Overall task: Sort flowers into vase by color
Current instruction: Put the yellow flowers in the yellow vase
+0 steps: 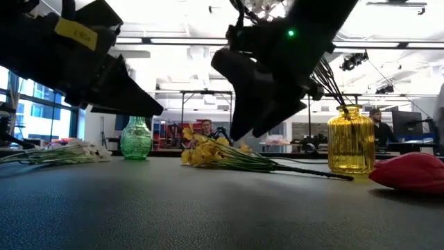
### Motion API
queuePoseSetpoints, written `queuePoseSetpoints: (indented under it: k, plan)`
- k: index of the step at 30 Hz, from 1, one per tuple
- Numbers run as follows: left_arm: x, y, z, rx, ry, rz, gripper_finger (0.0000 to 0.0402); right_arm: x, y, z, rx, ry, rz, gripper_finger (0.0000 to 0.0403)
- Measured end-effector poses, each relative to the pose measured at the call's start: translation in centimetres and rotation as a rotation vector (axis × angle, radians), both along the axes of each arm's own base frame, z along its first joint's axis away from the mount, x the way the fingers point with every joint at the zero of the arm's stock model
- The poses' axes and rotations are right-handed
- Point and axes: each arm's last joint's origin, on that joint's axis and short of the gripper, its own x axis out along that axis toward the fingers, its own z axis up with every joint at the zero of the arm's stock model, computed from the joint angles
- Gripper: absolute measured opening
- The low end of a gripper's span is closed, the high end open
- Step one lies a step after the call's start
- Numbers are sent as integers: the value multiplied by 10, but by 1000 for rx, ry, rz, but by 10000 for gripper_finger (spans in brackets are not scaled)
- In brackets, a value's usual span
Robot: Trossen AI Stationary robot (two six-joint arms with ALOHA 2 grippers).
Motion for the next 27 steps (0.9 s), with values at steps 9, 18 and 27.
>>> queuePoseSetpoints:
  k: [9, 18, 27]
  plan:
    - [-1, 1, -1, 12, 11, 2, 165, -4, -23, -12, 68, 103, -66, 215]
    - [-1, 1, -1, -5, 0, 8, 165, -10, -29, -27, 120, 109, -100, 215]
    - [0, 0, 0, -22, -5, 5, 165, -9, -27, -31, 168, 88, -77, 145]
